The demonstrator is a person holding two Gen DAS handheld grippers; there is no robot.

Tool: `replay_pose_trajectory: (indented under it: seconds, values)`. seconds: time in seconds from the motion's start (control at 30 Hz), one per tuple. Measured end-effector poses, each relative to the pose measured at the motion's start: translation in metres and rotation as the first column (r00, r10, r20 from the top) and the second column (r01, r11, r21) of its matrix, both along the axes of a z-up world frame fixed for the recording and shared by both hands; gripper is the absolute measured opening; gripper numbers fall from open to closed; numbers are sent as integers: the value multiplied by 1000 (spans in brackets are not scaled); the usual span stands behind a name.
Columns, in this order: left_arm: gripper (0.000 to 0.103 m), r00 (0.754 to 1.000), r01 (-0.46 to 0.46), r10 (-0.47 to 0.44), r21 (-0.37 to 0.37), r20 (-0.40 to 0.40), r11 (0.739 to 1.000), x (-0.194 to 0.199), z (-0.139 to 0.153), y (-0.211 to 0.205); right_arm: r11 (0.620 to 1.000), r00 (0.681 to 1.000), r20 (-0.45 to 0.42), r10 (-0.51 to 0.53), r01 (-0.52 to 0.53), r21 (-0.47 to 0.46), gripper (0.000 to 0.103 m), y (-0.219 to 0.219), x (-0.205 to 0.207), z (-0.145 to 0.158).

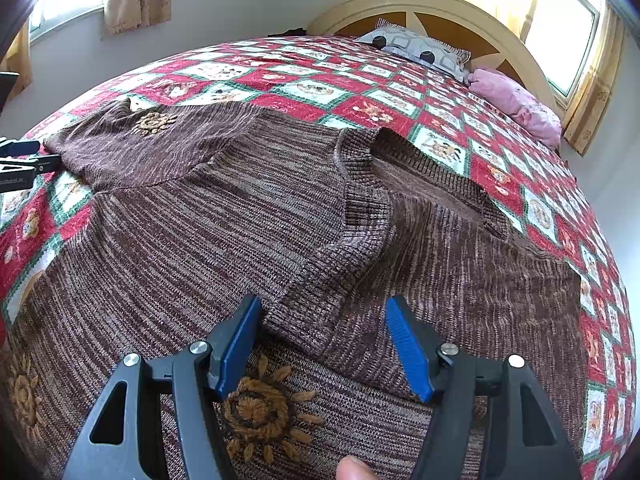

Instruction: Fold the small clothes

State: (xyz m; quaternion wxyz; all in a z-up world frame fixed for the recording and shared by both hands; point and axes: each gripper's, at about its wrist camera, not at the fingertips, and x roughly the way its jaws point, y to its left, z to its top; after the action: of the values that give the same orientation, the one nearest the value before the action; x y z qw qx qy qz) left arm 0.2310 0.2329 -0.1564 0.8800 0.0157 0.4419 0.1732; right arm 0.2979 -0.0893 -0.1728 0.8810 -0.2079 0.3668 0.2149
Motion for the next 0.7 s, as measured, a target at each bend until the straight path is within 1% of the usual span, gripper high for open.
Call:
replay_pose_trajectory:
  seconds: [0.1, 0.2, 0.33, 0.47, 0.57, 0.6, 0.63, 0.7]
  values:
    - [81, 1000, -28, 29, -93, 9, 995, 3, -2, 13, 1000, 1000, -1, -2, 2, -1, 66, 0, 0, 0]
    - [81, 999, -49, 52, -165, 13, 985, 3, -1, 23, 1000, 1000, 12, -16, 17, -15, 71, 1, 1, 0]
    - [81, 997, -59, 66, -199, 29, 978, 11, -2, 29, 999, 999, 17, -34, 34, -28, 72, 3, 1, 0]
    - [81, 996, -61, 76, -256, 46, 965, 18, 0, 33, 999, 999, 22, -45, 45, -21, 72, 2, 0, 1]
    - [73, 994, -72, 92, -296, 54, 953, 21, 3, 35, 999, 999, 22, -48, 48, -18, 72, 1, -1, 1]
    - [67, 994, -68, 93, -317, 63, 946, 20, 5, 35, 999, 999, 22, -48, 48, -18, 72, 1, -2, 1]
    - [66, 992, -68, 99, -347, 74, 935, 17, 7, 35, 999, 999, 22, -48, 48, -16, 72, 1, -2, 1]
    - [67, 986, -83, 133, -397, 100, 914, 8, 11, 38, 999, 999, 17, -48, 48, -14, 72, 1, -1, 1]
